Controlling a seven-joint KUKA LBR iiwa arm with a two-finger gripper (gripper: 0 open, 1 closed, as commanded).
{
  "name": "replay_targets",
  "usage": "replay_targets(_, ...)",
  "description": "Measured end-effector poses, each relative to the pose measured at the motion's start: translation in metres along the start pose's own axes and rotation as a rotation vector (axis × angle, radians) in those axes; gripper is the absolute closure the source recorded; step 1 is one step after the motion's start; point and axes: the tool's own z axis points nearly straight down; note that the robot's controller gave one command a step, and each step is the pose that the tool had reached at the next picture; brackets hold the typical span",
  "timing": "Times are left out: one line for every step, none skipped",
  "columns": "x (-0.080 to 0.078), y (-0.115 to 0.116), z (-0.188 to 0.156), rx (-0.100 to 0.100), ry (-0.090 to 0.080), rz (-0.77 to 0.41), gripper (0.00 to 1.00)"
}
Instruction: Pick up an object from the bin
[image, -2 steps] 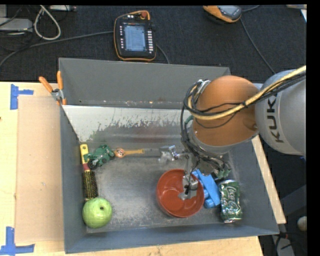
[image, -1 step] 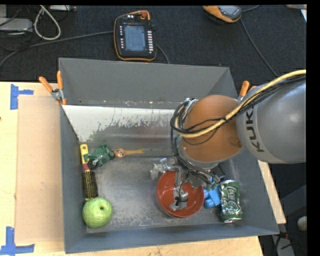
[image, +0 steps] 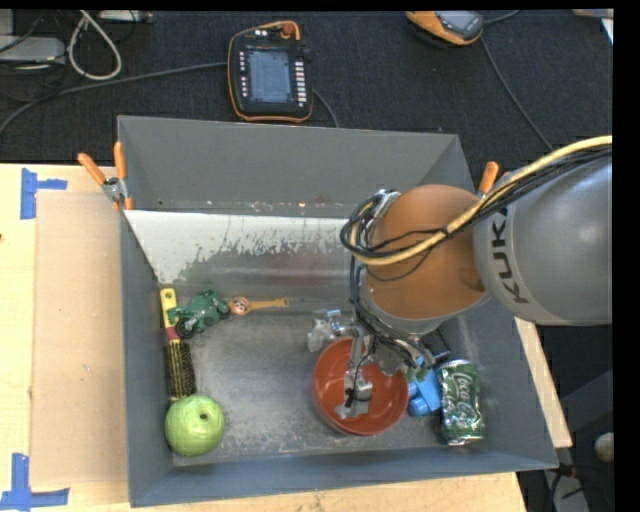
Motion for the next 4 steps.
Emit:
replay_targets(-0.045, -0.016, -0.031, 0.000, -0.003, -0.141, 0.00)
replay_targets(-0.017, 0.000, -0.065, -0.001, 0.000, 0.050, 0.00)
replay_targets(-0.026, 0.006, -0.078, -0.001, -0.002, -0.105, 0.00)
replay_targets(-0.011, 0.008, -0.098, -0.001, -0.002, 0.005, 0.00)
